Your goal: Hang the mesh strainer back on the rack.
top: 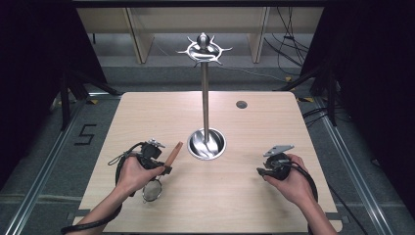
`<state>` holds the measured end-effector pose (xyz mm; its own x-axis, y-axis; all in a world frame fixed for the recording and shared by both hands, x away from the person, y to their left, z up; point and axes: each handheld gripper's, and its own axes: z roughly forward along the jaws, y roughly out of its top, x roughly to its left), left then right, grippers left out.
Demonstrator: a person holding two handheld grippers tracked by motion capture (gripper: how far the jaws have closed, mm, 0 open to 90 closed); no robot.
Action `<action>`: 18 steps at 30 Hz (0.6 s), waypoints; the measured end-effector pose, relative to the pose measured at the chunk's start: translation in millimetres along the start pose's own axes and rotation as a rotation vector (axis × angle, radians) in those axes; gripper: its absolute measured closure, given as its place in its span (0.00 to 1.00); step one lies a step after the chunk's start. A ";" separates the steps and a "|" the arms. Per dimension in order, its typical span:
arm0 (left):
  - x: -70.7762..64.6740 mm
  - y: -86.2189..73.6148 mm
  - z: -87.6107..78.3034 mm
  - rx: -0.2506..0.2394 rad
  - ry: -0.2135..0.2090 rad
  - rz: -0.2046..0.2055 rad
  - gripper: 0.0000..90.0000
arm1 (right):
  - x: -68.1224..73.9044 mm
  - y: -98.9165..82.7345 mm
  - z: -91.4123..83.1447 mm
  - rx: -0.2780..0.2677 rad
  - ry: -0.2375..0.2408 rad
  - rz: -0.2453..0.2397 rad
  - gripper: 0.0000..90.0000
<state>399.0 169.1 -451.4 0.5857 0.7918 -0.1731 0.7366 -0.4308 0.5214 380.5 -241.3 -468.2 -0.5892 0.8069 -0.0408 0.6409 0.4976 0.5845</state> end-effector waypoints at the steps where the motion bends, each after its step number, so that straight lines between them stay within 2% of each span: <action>1: -0.6 0.4 -1.2 -0.019 -0.008 -0.009 0.75 | 0.1 0.0 0.0 -0.001 -0.002 0.001 0.69; 6: -3.0 1.0 -5.3 -0.099 -0.022 -0.001 0.75 | 0.6 1.2 -3.1 0.021 0.010 0.022 0.69; 14: -7.8 3.6 -10.4 -0.209 -0.021 0.017 0.75 | 1.1 1.1 -2.5 0.015 0.016 0.022 0.69; 15: -7.3 4.0 -11.3 -0.217 -0.024 0.027 0.75 | 1.0 -0.5 2.0 -0.029 0.000 0.003 0.68; 16: -7.9 3.9 -12.1 -0.234 -0.013 0.027 0.75 | 0.8 0.3 -0.7 0.010 0.014 0.001 0.68; 17: -7.8 4.2 -11.9 -0.246 -0.004 0.034 0.75 | 0.7 0.1 -0.2 0.007 0.016 -0.001 0.68; 18: -7.6 4.4 -13.4 -0.250 -0.014 0.045 0.75 | 0.7 0.1 -0.1 0.007 0.018 0.000 0.68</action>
<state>393.3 167.1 -436.6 0.6220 0.7674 -0.1556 0.6040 -0.3437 0.7190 380.1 -240.8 -468.0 -0.5981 0.8010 -0.0263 0.6441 0.4999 0.5790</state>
